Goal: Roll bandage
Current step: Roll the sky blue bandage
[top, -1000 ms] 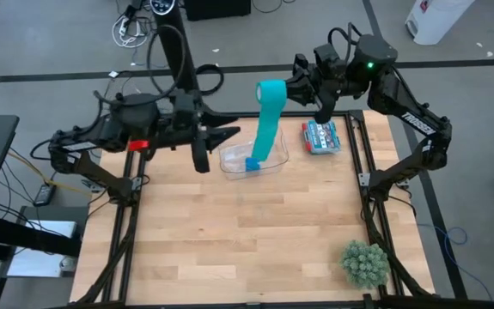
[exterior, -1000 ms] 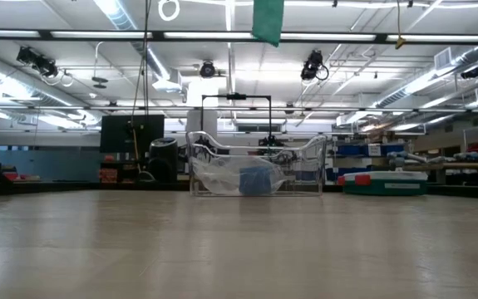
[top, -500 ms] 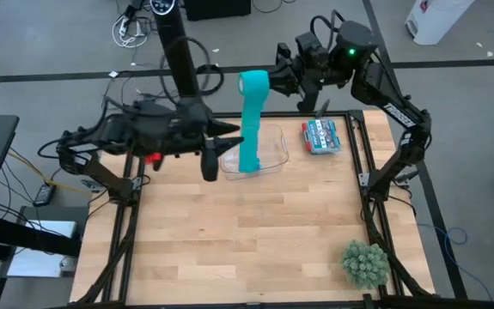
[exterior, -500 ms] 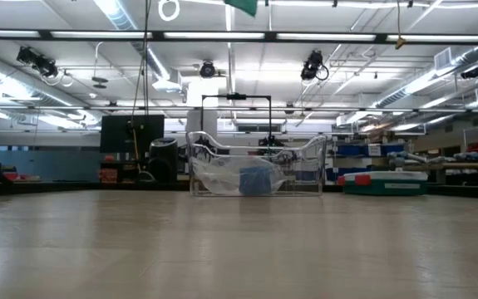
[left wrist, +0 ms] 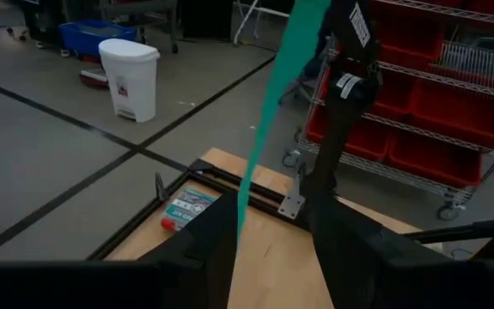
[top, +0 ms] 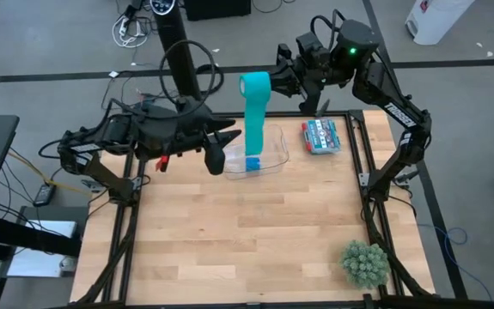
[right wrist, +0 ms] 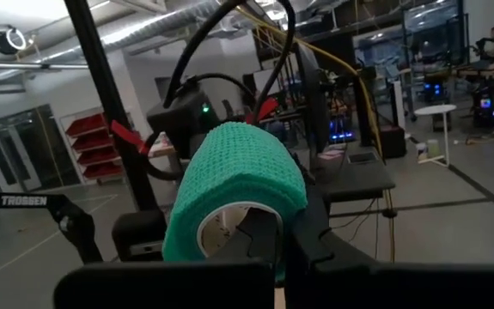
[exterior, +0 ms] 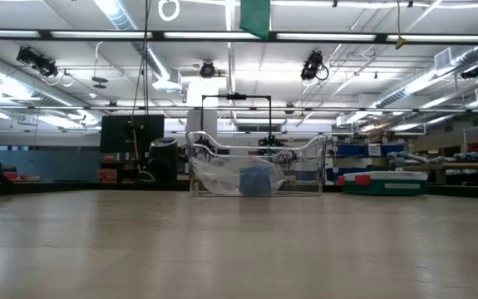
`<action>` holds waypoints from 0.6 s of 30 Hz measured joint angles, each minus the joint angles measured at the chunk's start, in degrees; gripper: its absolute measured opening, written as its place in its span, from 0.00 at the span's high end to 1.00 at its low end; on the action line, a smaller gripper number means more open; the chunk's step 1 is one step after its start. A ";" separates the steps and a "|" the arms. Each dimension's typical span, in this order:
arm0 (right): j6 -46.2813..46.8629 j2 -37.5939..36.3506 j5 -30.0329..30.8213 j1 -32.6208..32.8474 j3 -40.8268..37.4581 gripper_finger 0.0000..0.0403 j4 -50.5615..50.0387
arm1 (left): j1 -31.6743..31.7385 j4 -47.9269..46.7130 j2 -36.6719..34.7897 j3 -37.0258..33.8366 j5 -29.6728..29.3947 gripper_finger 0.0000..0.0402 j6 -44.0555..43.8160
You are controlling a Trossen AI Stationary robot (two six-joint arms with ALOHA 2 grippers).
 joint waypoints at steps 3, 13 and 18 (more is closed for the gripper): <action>-0.29 0.08 0.13 0.65 0.00 1.00 0.15 | 0.01 0.03 0.32 0.00 0.13 0.62 -0.08; -1.44 0.08 2.74 2.28 0.00 1.00 0.94 | 1.47 1.17 2.08 0.00 1.25 0.62 0.35; 0.56 0.08 2.82 2.33 -0.02 1.00 1.50 | 1.46 0.77 2.95 -0.02 2.47 0.76 3.28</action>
